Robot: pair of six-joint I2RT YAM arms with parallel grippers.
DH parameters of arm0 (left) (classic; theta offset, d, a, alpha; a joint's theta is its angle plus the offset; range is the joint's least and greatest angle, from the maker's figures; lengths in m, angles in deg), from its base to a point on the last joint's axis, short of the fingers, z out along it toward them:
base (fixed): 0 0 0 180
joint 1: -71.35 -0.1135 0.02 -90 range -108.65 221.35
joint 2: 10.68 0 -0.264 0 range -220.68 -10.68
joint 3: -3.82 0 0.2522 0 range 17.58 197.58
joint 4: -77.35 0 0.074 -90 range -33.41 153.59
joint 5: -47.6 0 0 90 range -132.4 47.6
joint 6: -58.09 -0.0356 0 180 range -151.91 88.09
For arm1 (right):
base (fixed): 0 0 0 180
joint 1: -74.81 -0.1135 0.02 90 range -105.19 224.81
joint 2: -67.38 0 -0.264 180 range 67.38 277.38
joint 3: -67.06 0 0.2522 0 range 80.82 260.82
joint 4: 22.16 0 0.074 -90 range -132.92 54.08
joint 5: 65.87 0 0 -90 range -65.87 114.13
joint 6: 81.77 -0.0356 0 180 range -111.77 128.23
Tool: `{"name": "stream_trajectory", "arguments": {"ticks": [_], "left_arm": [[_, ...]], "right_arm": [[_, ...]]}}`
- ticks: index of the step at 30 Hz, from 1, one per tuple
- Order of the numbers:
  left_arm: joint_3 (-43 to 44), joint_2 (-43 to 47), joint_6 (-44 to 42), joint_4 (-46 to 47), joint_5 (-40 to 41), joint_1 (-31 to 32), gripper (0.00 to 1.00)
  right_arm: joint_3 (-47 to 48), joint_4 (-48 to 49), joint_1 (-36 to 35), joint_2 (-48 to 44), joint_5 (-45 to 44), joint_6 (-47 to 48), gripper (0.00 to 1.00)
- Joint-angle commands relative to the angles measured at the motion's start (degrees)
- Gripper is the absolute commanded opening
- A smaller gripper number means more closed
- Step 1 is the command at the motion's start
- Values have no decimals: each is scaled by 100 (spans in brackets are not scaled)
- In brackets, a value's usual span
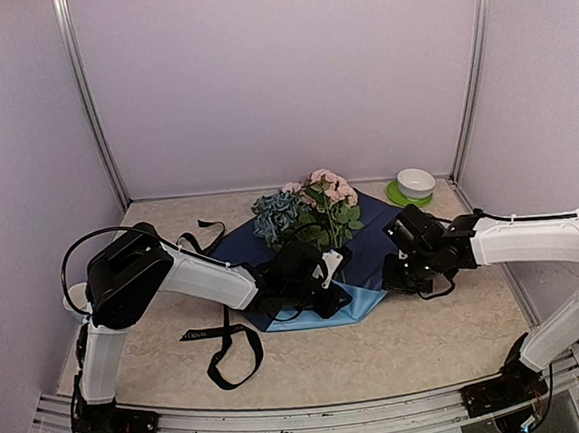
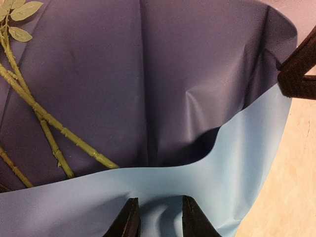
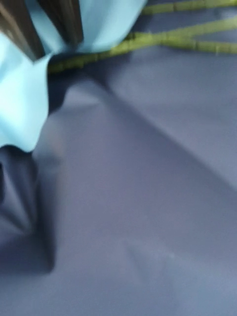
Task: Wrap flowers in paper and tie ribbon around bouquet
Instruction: Pick up the one-fourth-folded wrapping paper from the center of the board.
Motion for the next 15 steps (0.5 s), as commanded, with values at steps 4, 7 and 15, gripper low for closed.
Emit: {"name": "stream_trajectory", "arguments": {"ticks": [4,7,15], "left_arm": [[83,-281,116,-477,-59,-141,30],[66,-282,134,-434,-46,-155,30],[368,-542,230,-588,-25,-207,30]], "right_arm": [[867,-461,-728,430,-1007,667,0],[888,-680,-792,468,-956,402,0],[1061,-47,-1382,684,-1234,1402,0]]}}
